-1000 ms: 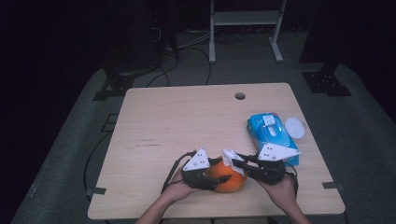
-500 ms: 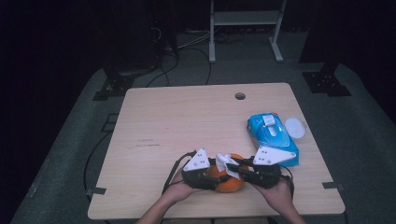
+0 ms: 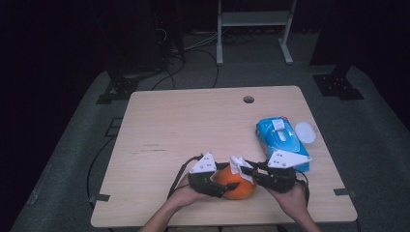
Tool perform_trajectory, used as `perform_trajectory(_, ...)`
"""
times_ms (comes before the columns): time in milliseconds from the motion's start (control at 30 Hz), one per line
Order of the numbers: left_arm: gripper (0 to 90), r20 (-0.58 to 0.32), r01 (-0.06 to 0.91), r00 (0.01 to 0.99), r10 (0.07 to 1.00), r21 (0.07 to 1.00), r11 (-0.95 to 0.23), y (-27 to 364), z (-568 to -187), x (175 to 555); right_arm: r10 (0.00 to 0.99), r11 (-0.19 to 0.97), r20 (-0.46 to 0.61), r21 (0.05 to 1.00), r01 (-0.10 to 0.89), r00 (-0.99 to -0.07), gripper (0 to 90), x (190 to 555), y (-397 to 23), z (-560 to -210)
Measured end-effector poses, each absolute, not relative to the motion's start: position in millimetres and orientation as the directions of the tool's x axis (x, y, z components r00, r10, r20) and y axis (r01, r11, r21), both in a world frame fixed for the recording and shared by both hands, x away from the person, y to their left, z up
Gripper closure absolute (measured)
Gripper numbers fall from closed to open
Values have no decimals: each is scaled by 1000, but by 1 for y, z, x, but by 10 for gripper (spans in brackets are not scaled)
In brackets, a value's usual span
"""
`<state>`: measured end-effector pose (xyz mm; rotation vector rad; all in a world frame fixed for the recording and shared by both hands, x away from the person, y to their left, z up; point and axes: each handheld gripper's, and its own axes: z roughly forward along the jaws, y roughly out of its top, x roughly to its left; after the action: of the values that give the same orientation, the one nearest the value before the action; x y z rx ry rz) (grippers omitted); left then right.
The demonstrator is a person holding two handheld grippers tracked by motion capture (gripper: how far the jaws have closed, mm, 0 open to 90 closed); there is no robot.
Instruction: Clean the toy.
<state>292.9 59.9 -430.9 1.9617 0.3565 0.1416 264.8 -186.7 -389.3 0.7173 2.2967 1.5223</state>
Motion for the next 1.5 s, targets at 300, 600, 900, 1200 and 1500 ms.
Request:
perform_trajectory(300, 365, -7, 143, 944, 329, 909, -392, 51, -428, 284, 524, 384, -40, 903, 194, -851, 769, 257, -166, -386)
perform_trajectory(600, 351, -20, 154, 944, 328, 908, -390, 49, -428, 285, 565, 363, -35, 908, 210, -824, 769, 260, -178, -386)
perform_trajectory(900, 350, -27, 158, 947, 319, 906, -392, 56, -430, 287, 572, 352, -31, 912, 211, -820, 768, 263, -179, -386)
perform_trajectory(1200, 340, -74, 196, 944, 322, 910, -365, 65, -433, 295, 613, 269, 71, 918, 292, -787, 769, 274, -203, -395)
perform_trajectory(1500, 340, -153, 268, 927, 343, 910, -318, 76, -436, 305, 568, 272, 72, 924, 269, -820, 768, 269, -195, -394)
